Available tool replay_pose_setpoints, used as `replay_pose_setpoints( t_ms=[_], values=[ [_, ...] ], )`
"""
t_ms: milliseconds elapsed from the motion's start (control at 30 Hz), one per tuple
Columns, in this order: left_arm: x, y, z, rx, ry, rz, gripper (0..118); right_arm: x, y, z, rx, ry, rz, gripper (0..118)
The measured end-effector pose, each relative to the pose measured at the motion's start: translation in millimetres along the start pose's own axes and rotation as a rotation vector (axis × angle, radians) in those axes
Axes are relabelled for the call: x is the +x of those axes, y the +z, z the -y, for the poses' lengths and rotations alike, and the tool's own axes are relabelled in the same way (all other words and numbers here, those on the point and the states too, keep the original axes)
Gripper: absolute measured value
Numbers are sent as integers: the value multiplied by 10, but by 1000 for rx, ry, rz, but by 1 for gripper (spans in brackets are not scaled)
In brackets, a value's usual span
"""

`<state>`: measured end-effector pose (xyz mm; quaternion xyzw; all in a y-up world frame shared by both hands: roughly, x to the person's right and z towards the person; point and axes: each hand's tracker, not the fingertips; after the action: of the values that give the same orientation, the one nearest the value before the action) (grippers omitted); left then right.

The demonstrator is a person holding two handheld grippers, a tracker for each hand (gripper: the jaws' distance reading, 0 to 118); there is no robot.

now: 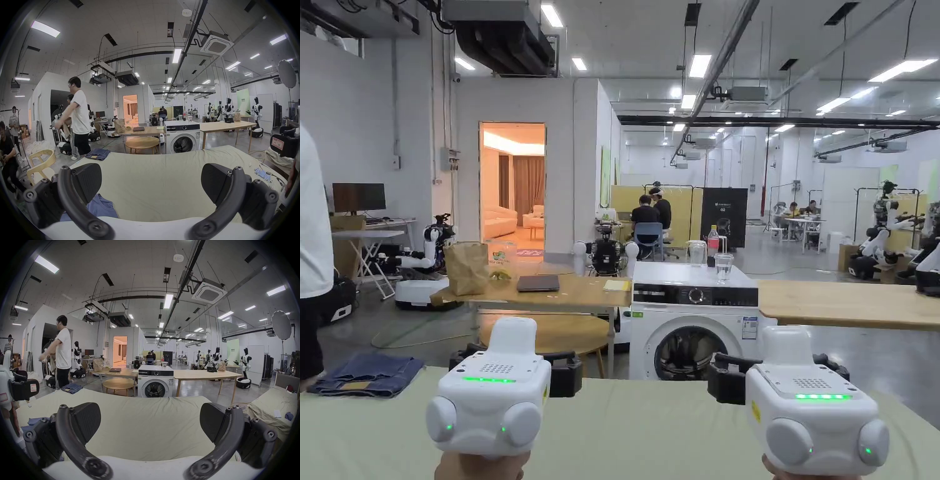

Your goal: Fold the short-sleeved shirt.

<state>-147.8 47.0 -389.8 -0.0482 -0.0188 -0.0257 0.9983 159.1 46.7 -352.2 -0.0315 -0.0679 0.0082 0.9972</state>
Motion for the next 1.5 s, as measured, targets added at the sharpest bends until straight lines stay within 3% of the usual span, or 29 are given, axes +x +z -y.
replay_pose_setpoints(
  t_ms=[833, 1500],
  values=[
    [-2, -20, 63, -28, -8, 2, 118, 7, 9, 18, -15, -24, -7, 118],
    [-3, -29, 67, -15, -22, 12, 118, 7, -12, 63, -16, 7, -8, 118]
  ],
)
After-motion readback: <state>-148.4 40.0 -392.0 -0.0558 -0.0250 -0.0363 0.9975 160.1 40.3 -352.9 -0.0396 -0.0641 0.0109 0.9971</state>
